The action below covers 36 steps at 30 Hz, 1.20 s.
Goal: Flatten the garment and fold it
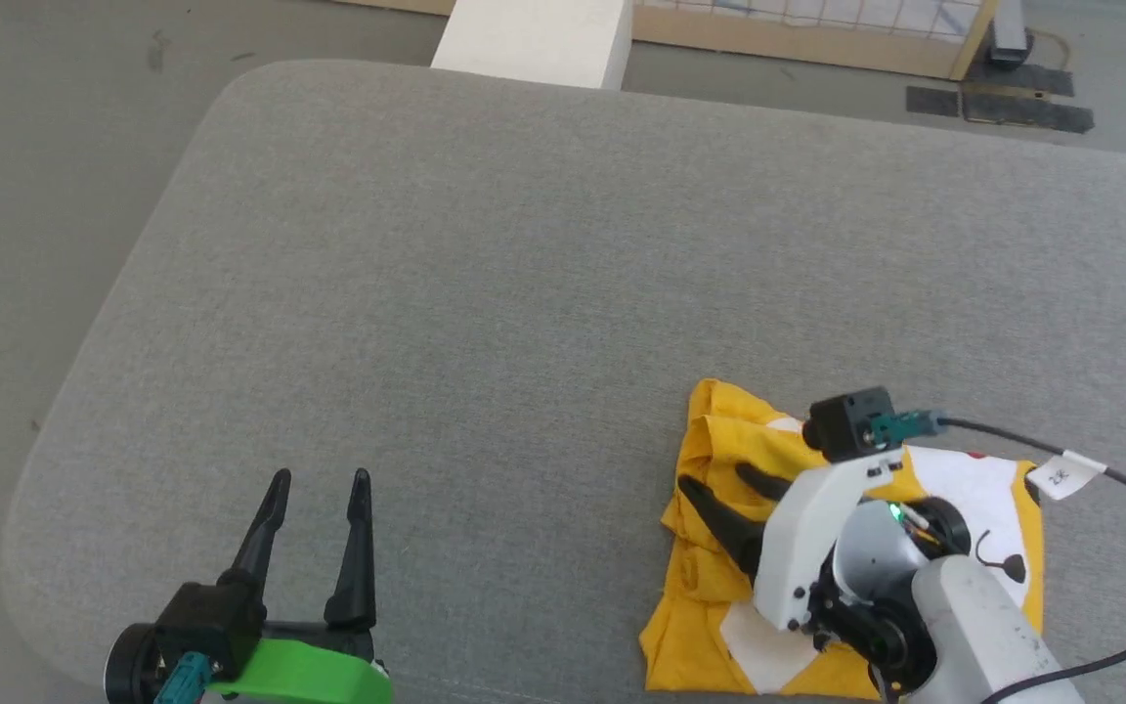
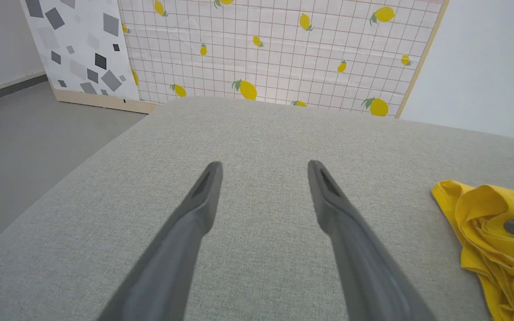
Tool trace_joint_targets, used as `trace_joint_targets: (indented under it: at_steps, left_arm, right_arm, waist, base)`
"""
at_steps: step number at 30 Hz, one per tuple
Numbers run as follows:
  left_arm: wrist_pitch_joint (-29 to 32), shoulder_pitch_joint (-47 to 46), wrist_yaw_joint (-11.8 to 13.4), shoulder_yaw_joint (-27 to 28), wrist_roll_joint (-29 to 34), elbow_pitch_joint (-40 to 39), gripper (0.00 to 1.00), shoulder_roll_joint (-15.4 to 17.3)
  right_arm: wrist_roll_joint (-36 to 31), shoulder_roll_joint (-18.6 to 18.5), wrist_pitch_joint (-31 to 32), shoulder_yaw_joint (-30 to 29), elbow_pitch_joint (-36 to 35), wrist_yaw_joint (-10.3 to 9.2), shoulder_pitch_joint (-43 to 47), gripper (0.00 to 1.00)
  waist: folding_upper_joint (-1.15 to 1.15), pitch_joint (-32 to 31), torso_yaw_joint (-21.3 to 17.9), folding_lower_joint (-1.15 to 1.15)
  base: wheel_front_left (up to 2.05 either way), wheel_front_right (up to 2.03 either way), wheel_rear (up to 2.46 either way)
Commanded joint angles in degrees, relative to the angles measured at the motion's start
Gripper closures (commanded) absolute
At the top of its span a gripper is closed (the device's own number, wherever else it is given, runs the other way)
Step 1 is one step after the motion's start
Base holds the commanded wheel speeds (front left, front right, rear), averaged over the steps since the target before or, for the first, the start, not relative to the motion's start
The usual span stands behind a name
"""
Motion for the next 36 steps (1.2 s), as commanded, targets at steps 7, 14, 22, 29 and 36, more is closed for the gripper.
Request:
trace_joint_targets:
  at_steps: [7,14,22,29,36]
  left_arm:
    - [-0.3,1.6,-0.3,0.5,0.4,-0.3,0.0,-0.2]
    - [-0.3,1.8,-0.2,0.8,1.5,-1.4,0.0,0.1]
    - [-0.3,0.8,-0.3,0.9,1.5,-1.6,0.0,0.2]
    - [-0.3,0.0,-0.5,0.8,1.8,-1.4,0.0,0.8]
    - [-0.3,-0.3,-0.5,0.7,1.8,-1.3,0.0,1.2]
  right_arm:
    - [-1.6,-0.3,2.1,-7.7,-13.2,-0.08,4.4,0.0]
    - [-7.0,-2.9,5.2,-20.8,-22.0,-0.08,12.0,0.0]
    - [-8.7,-3.5,3.6,-25.5,-16.2,-0.08,14.4,0.0]
    - [-9.2,-2.6,1.3,-25.7,-8.9,-0.08,11.6,0.0]
    - [-6.6,-1.3,3.1,-26.8,-2.8,-0.08,9.9,0.23]
  waist:
    - [0.0,-1.6,-3.6,0.0]
    - [0.0,-0.4,-5.3,0.0]
    - [0.0,1.9,-5.3,0.0]
    - [0.0,3.0,-3.4,0.0]
    - [0.0,3.7,-2.1,0.0]
  base:
    - [0.0,0.0,0.0]
    - [0.0,0.0,0.0]
    - [0.0,0.0,0.0]
    - [0.0,0.0,0.0]
    - [0.0,0.0,0.0]
